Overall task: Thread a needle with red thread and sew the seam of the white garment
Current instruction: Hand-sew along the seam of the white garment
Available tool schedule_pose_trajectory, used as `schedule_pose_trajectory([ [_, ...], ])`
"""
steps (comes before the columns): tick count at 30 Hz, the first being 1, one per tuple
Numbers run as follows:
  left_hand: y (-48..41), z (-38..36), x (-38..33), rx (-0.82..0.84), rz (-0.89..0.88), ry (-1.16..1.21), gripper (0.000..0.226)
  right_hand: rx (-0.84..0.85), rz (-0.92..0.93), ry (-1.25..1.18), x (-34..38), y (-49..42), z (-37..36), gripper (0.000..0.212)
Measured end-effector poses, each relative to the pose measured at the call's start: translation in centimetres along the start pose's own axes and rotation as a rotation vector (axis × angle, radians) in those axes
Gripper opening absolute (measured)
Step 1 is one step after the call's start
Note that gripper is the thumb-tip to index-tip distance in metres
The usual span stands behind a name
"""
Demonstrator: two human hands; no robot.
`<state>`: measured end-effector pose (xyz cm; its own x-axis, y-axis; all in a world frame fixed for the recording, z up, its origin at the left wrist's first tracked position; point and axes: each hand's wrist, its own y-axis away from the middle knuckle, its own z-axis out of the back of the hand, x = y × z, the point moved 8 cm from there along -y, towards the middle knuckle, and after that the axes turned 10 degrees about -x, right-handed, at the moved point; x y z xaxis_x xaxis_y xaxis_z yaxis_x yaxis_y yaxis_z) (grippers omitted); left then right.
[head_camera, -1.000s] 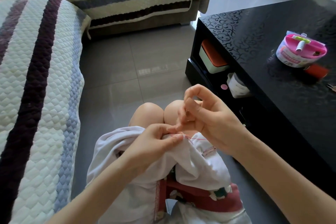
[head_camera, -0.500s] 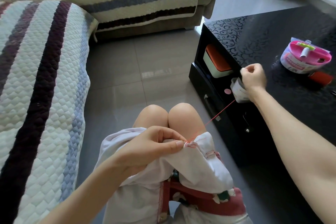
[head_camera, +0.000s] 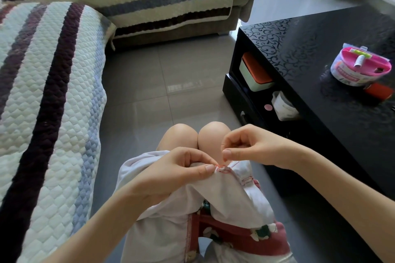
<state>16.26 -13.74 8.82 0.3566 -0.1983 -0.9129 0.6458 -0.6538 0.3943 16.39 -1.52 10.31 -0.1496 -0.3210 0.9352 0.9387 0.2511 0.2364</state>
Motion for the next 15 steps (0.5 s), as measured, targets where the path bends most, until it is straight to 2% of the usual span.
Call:
schedule_pose_trajectory([
  [2, 0.1, -0.1, -0.1, -0.003, -0.002, -0.006, 0.008, -0.003, 0.004, -0.001, -0.1, 0.0, 0.2, 0.011],
  [5, 0.1, -0.1, -0.2, -0.015, 0.001, -0.016, 0.012, 0.042, 0.001, 0.034, -0.1, 0.0, -0.2, 0.022],
  [8, 0.1, -0.1, -0.3, -0.008, 0.004, -0.040, 0.016, 0.084, -0.005, 0.051, -0.1, 0.0, -0.9, 0.015],
  [15, 0.1, -0.2, -0.3, -0.004, 0.016, -0.055, 0.009, -0.010, 0.023, 0.073, -0.3, -0.7, 0.3, 0.014],
])
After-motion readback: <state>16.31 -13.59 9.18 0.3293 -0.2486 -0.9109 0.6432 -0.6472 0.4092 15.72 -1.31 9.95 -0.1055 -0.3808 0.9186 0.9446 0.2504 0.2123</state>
